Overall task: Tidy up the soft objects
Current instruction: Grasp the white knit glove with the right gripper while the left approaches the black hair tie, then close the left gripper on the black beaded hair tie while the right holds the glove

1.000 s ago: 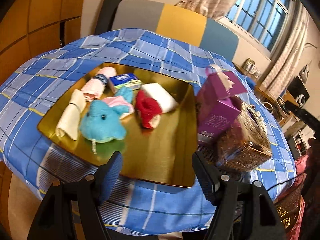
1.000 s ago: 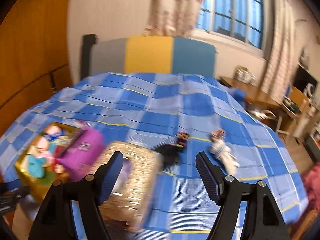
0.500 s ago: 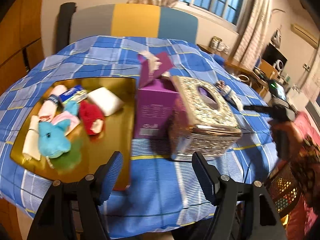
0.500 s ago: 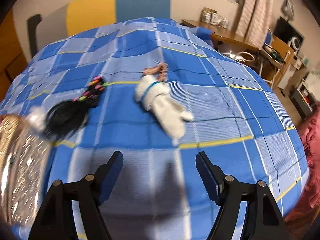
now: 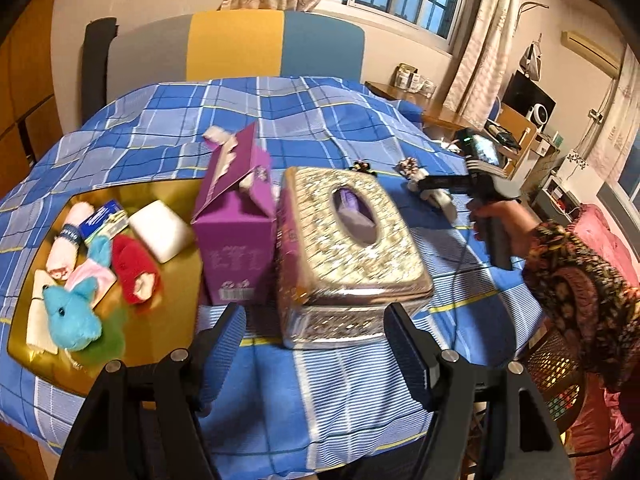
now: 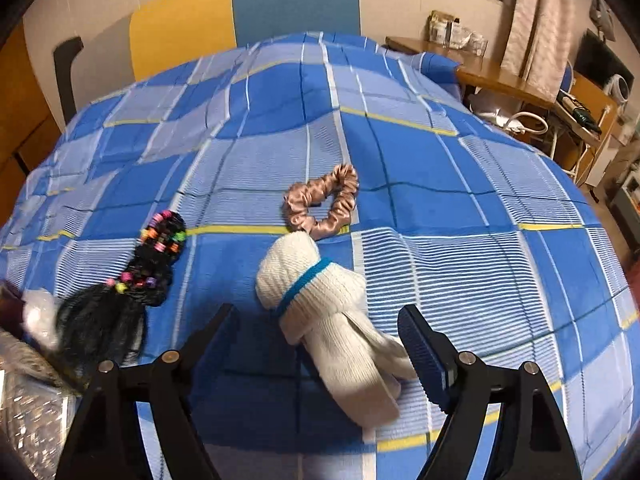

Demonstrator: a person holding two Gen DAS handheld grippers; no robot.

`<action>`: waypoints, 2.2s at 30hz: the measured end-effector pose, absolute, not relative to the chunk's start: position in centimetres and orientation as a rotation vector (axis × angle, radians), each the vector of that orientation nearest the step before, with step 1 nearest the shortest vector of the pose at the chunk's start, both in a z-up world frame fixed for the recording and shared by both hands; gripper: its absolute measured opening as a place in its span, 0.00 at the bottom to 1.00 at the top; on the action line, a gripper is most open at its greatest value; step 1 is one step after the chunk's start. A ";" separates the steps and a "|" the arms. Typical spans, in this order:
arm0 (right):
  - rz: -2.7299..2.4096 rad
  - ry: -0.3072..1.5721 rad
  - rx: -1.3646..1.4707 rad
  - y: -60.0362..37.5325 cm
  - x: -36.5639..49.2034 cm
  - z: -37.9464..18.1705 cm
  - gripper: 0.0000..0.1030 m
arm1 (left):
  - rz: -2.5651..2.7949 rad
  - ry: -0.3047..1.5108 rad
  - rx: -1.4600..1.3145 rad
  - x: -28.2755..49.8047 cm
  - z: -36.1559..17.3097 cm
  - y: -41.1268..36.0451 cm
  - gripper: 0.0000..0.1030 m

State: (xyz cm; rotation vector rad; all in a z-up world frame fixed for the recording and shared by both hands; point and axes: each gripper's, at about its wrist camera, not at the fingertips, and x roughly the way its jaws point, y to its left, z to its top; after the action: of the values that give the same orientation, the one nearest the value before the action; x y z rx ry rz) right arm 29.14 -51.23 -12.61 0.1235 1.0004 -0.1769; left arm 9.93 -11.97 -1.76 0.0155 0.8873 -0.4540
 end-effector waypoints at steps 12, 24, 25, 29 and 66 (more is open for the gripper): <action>-0.153 1.073 0.240 -52.1 27.3 -13.3 0.33 | -0.538 0.857 0.043 11.1 1.2 -16.9 0.70; -0.165 1.088 0.477 -51.6 22.1 -13.3 0.33 | -0.582 0.966 0.053 19.4 4.4 -26.4 0.71; -0.164 1.089 0.482 -51.6 22.1 -13.4 0.33 | -0.570 0.974 0.064 20.3 4.5 -27.3 0.71; -0.158 1.108 0.495 -52.2 22.2 -13.8 0.33 | -0.559 1.032 0.062 23.6 3.6 -30.4 0.71; -0.105 1.143 0.649 -53.9 22.2 -14.0 0.33 | -0.285 1.402 0.072 37.6 -11.5 -35.8 0.09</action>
State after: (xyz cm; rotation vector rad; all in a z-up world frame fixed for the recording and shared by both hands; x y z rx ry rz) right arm 22.21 -53.88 -14.04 0.6490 1.1426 -0.1051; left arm 37.56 -35.77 -11.52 0.0724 1.4023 -0.2851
